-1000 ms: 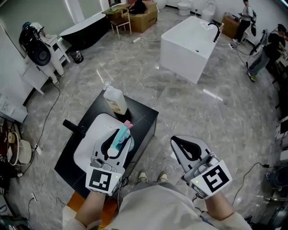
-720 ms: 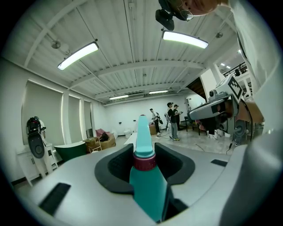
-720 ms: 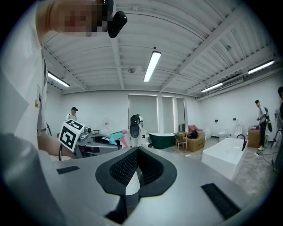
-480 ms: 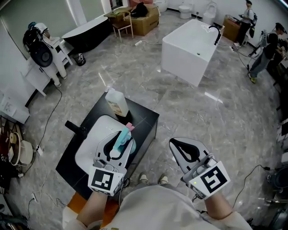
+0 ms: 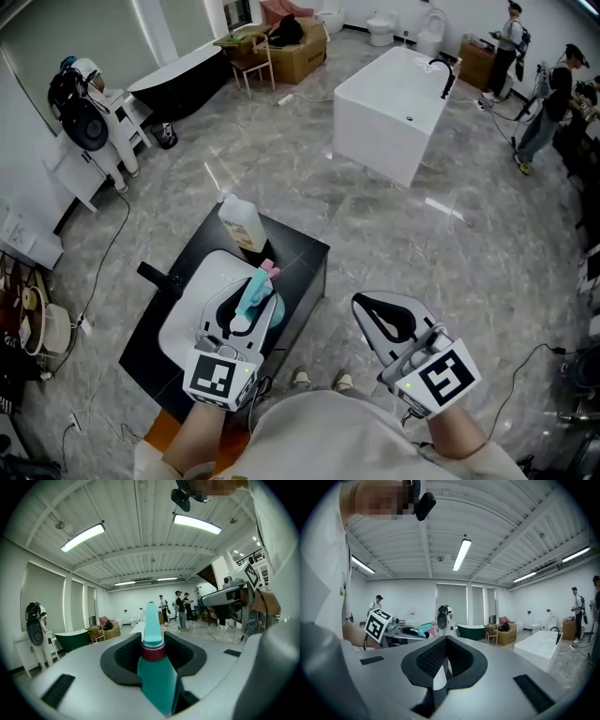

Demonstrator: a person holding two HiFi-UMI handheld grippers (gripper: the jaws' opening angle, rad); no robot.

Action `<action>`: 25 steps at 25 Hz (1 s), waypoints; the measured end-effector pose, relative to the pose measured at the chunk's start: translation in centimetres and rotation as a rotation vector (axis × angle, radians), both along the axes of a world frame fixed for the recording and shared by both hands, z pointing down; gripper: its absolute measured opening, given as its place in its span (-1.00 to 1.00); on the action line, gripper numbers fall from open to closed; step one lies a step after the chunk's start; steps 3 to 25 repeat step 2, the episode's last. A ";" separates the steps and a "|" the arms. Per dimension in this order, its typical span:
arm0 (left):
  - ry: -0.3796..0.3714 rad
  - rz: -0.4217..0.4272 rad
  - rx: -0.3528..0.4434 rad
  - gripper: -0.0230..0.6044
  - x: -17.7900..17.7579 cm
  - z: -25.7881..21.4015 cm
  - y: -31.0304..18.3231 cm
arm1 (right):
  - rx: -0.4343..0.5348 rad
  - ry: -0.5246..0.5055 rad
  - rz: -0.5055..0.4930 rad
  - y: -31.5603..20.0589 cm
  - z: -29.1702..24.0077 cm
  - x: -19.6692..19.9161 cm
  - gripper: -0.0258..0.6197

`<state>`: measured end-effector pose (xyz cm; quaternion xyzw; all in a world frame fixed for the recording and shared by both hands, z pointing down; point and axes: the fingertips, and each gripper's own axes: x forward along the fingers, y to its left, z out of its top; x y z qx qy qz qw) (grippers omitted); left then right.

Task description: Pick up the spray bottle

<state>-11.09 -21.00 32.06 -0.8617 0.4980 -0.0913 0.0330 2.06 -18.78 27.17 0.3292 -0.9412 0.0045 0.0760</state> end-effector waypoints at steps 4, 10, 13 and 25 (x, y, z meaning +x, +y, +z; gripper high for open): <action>-0.002 -0.004 0.002 -0.40 0.1 0.0 0.0 | 0.000 0.005 -0.003 0.0 0.0 0.2 -0.83; -0.002 -0.004 0.002 -0.40 0.1 0.0 0.0 | 0.000 0.005 -0.003 0.0 0.0 0.2 -0.83; -0.002 -0.004 0.002 -0.40 0.1 0.0 0.0 | 0.000 0.005 -0.003 0.0 0.0 0.2 -0.83; -0.002 -0.004 0.002 -0.40 0.1 0.0 0.0 | 0.000 0.005 -0.003 0.0 0.0 0.2 -0.83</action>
